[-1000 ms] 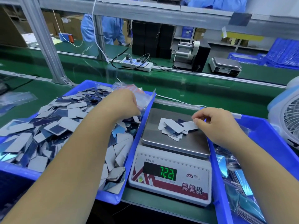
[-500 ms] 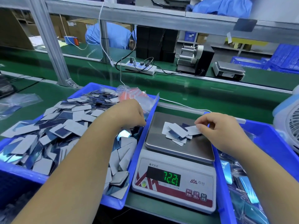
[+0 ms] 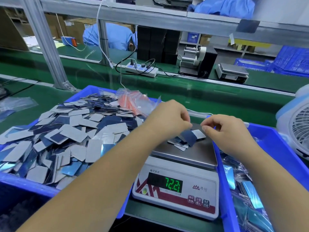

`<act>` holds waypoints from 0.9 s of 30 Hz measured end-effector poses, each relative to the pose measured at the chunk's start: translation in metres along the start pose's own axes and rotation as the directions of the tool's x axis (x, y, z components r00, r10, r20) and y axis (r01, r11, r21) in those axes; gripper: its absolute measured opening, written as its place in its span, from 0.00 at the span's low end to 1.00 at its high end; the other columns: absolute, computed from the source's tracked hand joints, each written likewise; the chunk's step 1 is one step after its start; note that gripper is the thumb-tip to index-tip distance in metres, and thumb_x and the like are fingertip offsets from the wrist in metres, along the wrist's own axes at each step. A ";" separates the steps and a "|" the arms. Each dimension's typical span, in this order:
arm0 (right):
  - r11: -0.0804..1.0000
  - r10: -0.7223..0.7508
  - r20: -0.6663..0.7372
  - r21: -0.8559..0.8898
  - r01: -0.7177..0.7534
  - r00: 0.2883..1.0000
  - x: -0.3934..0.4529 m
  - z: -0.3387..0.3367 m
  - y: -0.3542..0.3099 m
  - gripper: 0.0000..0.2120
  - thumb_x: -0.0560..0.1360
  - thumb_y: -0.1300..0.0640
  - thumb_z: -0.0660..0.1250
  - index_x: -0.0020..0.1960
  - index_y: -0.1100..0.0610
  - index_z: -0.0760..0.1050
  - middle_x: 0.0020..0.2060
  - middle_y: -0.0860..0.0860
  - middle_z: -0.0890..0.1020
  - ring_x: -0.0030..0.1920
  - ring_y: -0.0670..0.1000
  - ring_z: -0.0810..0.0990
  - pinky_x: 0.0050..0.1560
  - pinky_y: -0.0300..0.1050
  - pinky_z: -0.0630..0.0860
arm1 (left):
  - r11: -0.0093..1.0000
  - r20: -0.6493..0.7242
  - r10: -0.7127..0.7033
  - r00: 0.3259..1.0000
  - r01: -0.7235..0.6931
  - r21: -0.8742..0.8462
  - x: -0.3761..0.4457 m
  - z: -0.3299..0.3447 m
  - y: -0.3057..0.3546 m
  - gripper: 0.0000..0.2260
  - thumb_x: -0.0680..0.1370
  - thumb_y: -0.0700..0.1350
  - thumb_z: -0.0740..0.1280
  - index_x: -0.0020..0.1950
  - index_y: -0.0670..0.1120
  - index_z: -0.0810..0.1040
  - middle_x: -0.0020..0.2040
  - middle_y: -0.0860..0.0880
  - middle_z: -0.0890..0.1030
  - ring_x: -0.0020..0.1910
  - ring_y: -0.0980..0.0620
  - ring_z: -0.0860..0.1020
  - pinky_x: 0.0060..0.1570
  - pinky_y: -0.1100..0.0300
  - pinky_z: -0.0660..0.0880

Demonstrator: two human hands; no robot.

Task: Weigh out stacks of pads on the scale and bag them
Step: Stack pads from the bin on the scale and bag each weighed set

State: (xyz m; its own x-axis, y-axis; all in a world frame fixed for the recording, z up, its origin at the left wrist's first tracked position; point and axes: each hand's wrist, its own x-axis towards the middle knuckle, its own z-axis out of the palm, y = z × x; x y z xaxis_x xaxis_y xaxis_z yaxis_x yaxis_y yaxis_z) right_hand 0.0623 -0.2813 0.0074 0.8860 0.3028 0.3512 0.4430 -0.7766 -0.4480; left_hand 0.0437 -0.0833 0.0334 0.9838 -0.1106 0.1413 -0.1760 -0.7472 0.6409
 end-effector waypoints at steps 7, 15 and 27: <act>1.000 0.019 0.033 -0.001 -0.019 0.999 0.001 0.002 0.005 0.10 0.76 0.57 0.70 0.39 0.44 0.79 0.31 0.33 0.78 0.37 0.34 0.75 0.35 0.25 0.67 | 0.985 -0.040 0.004 0.999 0.003 0.174 0.002 -0.001 -0.011 0.05 0.75 0.49 0.71 0.39 0.52 0.82 0.39 0.57 0.83 0.43 0.53 0.80 0.46 0.56 0.79; 0.999 0.046 0.058 -0.006 -0.046 0.997 0.002 0.001 0.004 0.11 0.76 0.56 0.69 0.38 0.42 0.78 0.32 0.32 0.79 0.39 0.35 0.75 0.34 0.26 0.67 | 0.994 -0.015 -0.084 0.996 0.084 0.063 0.007 -0.019 -0.024 0.03 0.74 0.48 0.72 0.41 0.52 0.82 0.36 0.58 0.80 0.38 0.58 0.77 0.36 0.62 0.73; 0.999 -0.014 0.306 -0.027 0.023 0.952 0.023 -0.017 -0.007 0.07 0.73 0.51 0.74 0.43 0.39 0.78 0.39 0.37 0.81 0.36 0.29 0.74 0.35 0.25 0.68 | 0.977 0.286 -0.140 0.948 0.085 0.195 0.011 -0.032 -0.021 0.18 0.74 0.56 0.74 0.60 0.52 0.78 0.46 0.58 0.76 0.43 0.56 0.76 0.40 0.62 0.73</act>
State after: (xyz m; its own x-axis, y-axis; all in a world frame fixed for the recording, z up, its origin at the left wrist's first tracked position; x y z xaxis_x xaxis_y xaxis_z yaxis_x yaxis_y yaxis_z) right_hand 0.0771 -0.2783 0.0323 0.8793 0.4678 0.0891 0.4594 -0.7838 -0.4179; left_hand 0.0571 -0.0481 0.0453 0.9672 -0.1877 -0.1713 -0.0814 -0.8674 0.4909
